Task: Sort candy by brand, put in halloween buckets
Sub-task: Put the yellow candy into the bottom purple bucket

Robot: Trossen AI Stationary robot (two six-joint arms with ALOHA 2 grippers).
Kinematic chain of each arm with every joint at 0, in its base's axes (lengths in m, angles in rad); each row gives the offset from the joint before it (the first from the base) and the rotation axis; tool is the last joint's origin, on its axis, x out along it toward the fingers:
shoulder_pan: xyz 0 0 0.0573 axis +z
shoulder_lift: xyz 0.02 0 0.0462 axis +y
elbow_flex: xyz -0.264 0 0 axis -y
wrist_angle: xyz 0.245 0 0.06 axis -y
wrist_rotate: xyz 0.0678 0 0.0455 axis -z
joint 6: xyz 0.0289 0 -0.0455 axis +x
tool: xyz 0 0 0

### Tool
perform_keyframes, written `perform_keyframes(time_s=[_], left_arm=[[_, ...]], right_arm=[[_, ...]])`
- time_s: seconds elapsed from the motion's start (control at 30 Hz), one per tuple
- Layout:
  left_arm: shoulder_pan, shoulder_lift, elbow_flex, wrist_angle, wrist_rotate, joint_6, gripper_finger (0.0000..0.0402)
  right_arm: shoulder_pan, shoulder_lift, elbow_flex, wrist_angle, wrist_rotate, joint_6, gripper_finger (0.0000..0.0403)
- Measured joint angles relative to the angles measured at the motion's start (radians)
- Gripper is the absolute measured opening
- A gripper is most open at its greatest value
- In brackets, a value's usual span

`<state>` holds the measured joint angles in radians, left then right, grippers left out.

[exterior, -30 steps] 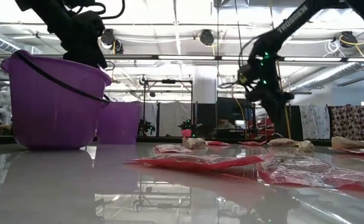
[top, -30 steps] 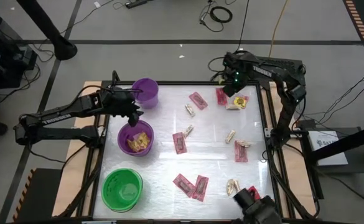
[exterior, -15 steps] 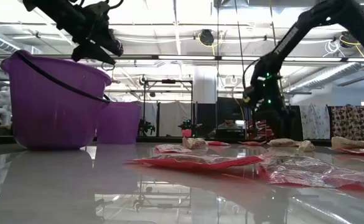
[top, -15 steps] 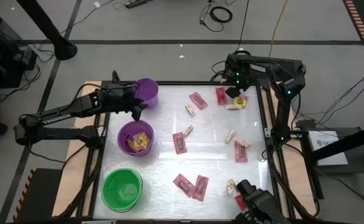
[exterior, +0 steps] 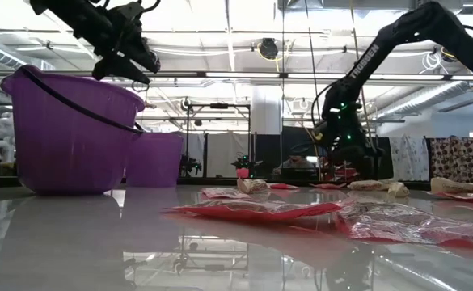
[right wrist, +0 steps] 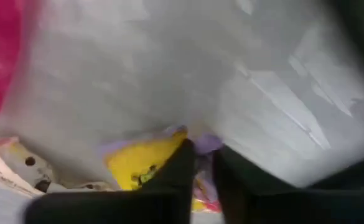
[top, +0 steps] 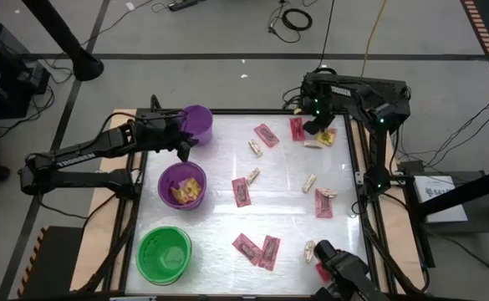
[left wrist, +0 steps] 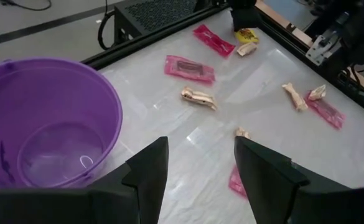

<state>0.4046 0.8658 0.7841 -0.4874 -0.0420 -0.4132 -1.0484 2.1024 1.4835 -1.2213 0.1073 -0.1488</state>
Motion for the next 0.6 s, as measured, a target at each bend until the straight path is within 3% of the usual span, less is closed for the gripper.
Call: perform_keyframes(time_s=[0.07, 0.43, 0.6], left_arm=[[0.0, 0.0, 0.0, 0.0, -0.001, 0.007, 0.0191], [0.0, 0.0, 0.0, -0.004, 0.005, 0.07, 0.0191], [0.0, 0.0, 0.0, -0.042, 0.007, 0.087, 0.0191]], right_arm=[[0.008, -0.001, 0.053, -0.033, 0.005, 0.011, 0.0011], [0.181, -0.042, 0.369, -0.227, -0.009, 0.09, 0.0004], [0.333, -0.095, 0.449, -0.153, -0.129, 0.127, 0.0002]])
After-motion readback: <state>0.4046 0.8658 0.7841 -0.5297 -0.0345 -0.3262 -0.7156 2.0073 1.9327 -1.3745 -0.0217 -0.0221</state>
